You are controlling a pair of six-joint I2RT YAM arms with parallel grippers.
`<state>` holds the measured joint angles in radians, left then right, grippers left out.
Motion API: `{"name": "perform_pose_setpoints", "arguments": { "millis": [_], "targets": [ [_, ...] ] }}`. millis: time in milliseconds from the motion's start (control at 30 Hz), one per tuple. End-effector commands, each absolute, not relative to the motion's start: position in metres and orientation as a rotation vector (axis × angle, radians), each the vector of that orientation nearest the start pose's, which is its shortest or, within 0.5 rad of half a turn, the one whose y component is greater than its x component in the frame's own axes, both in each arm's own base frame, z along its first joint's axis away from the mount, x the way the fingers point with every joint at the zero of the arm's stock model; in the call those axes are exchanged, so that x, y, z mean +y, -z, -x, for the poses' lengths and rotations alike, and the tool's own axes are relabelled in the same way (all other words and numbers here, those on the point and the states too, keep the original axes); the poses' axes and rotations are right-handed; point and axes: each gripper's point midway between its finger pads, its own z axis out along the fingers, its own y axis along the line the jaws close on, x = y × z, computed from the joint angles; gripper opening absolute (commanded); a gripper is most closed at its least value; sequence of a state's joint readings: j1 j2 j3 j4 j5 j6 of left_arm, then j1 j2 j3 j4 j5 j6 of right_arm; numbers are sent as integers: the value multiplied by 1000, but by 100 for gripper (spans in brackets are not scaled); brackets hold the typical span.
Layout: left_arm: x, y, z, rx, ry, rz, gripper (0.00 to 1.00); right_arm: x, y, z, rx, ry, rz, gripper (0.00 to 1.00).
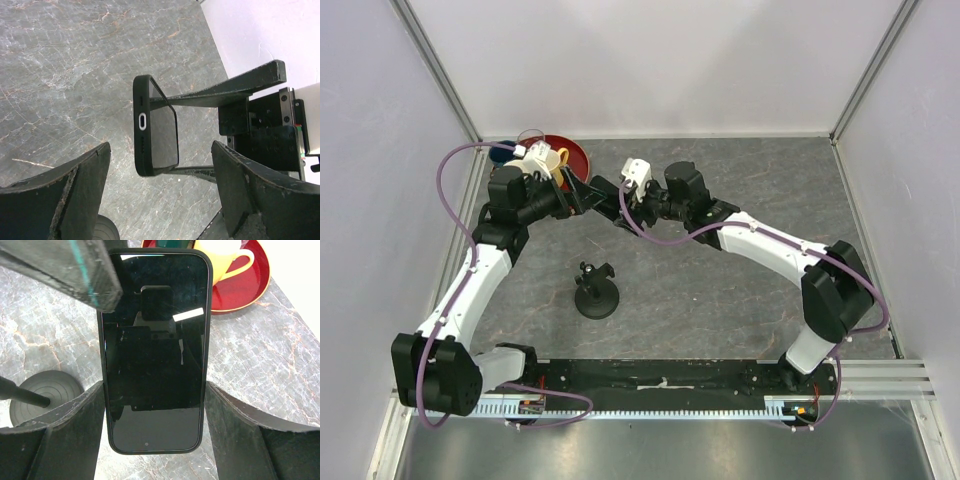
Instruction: Place the phone on the phone stand
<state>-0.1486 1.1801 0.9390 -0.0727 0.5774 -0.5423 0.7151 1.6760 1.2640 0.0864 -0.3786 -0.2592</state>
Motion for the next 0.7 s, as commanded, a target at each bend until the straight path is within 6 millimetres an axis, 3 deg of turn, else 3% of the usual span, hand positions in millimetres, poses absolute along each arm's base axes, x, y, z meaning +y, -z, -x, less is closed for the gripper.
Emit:
{"name": "perform_pose_setpoints", "arguments": {
  "millis": [0,167,267,300,367,400,467,500,600,667],
  "targets": [
    [-168,-270,-339,1924,1049,-29,86,385,-295,-341,1333,-673,1127,0],
    [-171,-269,-339,1927,1073,-38,75,388,-298,-334,1316,-672,1149,0],
    [-174,-269,-337,1924,1094,-54,59,390,-297,-333,1316,-664,1159,0],
    [-175,-270,-337,1924,1099,-58,49,390,-296,-333,1313,-660,1166,0],
    [-175,-270,-337,1924,1100,-61,40,392,-293,-332,1311,-661,1179,0],
    [-175,-269,-338,1925,1099,-61,26,393,-293,-332,1307,-659,1183,0],
    [-174,-271,-338,1922,1098,-64,11,395,-290,-333,1313,-655,1178,0],
    [-175,-272,-338,1919,1102,-67,2,396,-291,-335,1322,-661,1164,13],
    [-174,-277,-337,1900,1093,-70,2,398,-287,-345,1357,-658,1125,61],
    [-171,-290,-336,1837,1072,-75,2,404,-289,-350,1392,-693,1079,80]
  ]
}}
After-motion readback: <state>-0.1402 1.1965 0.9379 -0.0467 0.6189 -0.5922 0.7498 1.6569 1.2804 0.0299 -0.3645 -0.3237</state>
